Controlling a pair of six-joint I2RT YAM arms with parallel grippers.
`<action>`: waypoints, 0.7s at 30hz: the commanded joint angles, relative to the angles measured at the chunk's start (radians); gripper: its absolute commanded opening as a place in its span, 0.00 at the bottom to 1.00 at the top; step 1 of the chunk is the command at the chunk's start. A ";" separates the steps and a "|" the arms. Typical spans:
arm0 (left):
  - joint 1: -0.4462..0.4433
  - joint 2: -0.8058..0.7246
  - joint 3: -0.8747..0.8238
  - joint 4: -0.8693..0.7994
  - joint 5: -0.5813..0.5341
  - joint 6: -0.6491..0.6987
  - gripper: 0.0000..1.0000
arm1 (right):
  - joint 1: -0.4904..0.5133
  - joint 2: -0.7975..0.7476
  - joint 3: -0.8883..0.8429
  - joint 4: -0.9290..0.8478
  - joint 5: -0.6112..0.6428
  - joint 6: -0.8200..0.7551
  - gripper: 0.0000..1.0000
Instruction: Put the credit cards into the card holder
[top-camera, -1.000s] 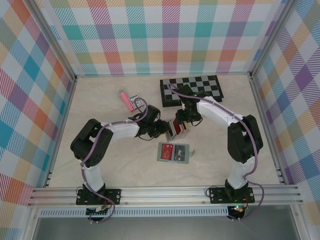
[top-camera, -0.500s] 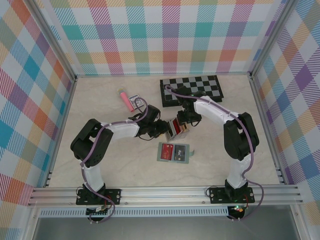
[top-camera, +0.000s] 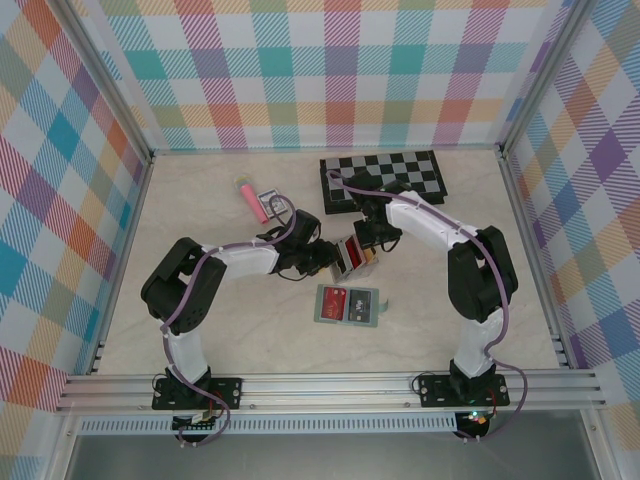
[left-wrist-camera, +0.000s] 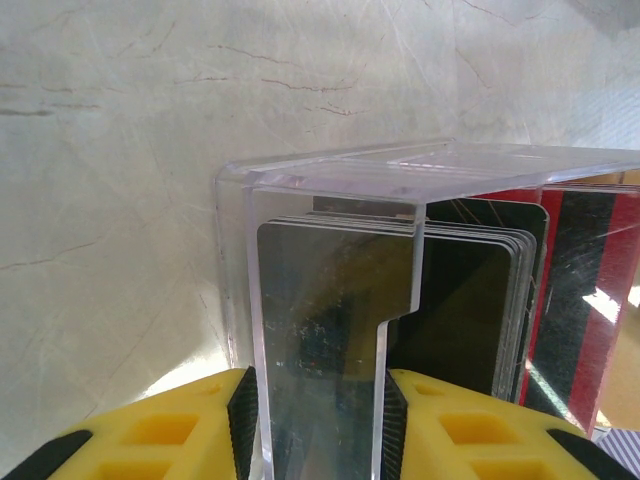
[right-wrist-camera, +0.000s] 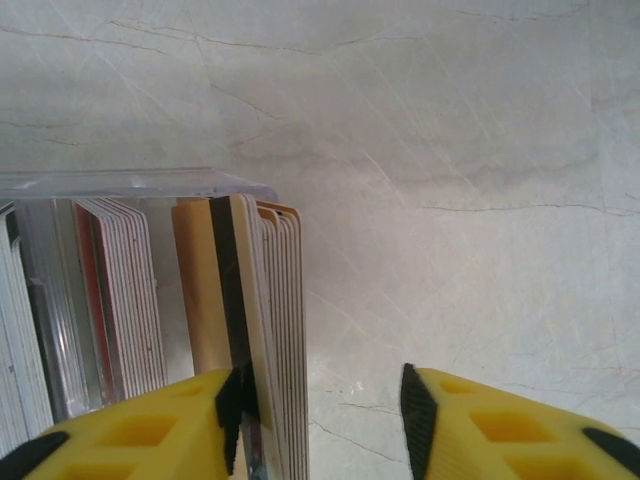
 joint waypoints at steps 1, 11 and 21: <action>0.013 0.019 -0.011 -0.050 -0.009 0.004 0.38 | 0.006 -0.031 0.031 -0.032 0.035 -0.015 0.42; 0.012 0.021 -0.012 -0.052 -0.006 0.004 0.38 | 0.015 -0.023 0.043 -0.047 0.041 -0.017 0.24; 0.013 0.002 -0.012 -0.063 -0.012 0.014 0.38 | 0.018 -0.075 0.052 -0.059 0.004 -0.001 0.10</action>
